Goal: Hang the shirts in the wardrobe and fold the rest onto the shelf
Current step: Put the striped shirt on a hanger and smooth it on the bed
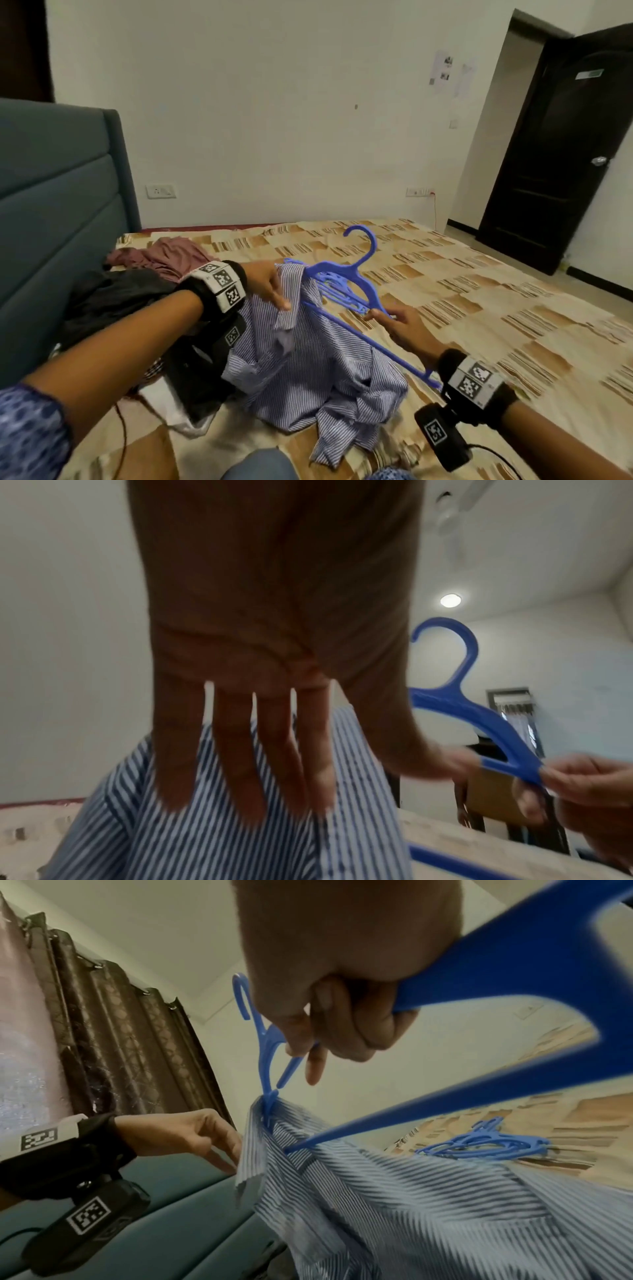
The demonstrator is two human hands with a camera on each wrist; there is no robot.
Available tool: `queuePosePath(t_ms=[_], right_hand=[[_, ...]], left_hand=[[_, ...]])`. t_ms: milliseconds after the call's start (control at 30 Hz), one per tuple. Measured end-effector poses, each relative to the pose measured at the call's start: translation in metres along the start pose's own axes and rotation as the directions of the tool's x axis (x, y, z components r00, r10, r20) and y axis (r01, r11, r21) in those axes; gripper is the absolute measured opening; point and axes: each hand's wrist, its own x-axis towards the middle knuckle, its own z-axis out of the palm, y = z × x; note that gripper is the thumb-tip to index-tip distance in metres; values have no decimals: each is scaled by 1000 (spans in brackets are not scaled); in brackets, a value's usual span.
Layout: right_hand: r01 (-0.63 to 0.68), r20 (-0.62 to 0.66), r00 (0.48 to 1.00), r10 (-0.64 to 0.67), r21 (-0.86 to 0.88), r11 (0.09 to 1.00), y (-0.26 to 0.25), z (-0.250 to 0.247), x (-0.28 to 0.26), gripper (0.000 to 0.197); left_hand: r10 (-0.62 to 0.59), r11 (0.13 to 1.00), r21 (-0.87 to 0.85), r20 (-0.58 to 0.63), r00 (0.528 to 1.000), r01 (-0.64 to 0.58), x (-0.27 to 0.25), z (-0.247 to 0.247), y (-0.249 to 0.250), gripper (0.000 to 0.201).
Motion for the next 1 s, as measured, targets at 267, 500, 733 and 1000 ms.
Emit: queuePosePath(t_ms=[267,500,733,1000], right_hand=[[73,89,994,-69,-42,996,-8,-28,12,22],[52,-245,962,-120,-265,963,26,-47,40,42],[-231,-208,945,254,126,965,92,-38,53,34],[277,568,822,-47,-326,904,32,70,126,59]], left_hand=[[147,989,32,-227,963,-144,13,-9,-2,34],[162,986,86,-314,936,-142,24,11,-15,21],[115,968,-171,-347,931,-183,-2,-7,-87,19],[60,990,-111,-200,978,-84,-21,-2,-134,26]])
